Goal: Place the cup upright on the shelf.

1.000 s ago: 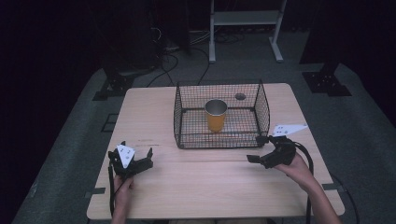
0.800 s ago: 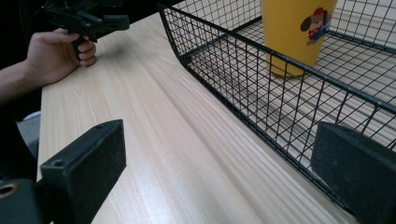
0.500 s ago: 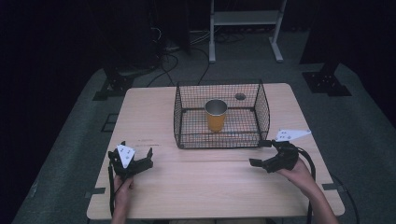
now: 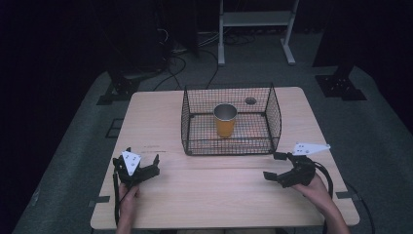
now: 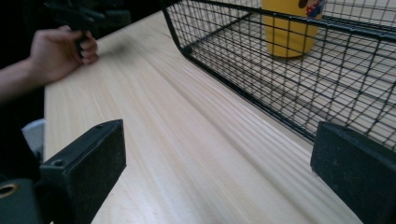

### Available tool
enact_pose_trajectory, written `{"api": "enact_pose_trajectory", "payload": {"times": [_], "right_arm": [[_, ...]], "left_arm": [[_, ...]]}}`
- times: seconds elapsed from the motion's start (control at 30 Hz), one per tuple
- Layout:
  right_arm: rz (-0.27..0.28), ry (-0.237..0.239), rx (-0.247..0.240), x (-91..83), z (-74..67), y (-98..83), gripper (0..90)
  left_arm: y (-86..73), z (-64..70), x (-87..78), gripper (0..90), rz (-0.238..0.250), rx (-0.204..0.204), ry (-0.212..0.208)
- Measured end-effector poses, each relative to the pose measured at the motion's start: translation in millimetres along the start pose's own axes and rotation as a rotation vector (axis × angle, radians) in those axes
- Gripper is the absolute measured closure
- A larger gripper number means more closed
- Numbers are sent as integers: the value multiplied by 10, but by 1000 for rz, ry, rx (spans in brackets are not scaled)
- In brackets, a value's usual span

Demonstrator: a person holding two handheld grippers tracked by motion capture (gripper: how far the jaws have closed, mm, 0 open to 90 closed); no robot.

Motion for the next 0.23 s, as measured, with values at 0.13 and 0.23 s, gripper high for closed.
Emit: {"api": "enact_pose_trajectory", "payload": {"times": [0.13, 0.23], "right_arm": [[12, 11, 5, -8, -37, -65, 28], [23, 29, 27, -5, -45, -133, 29]], "left_arm": [[1, 1, 2, 0, -1, 1, 0], [0, -1, 2, 0, -2, 0, 1]]}}
Point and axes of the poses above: each handheld gripper's, and its own axes: x roughly forward along the jaws, y roughly out of its top, z roughly to its right, the point moved 2 cm from there along x, roughly forward along the jaws, and after that the axes turned 12 degrees about x, right-handed, at the moved point
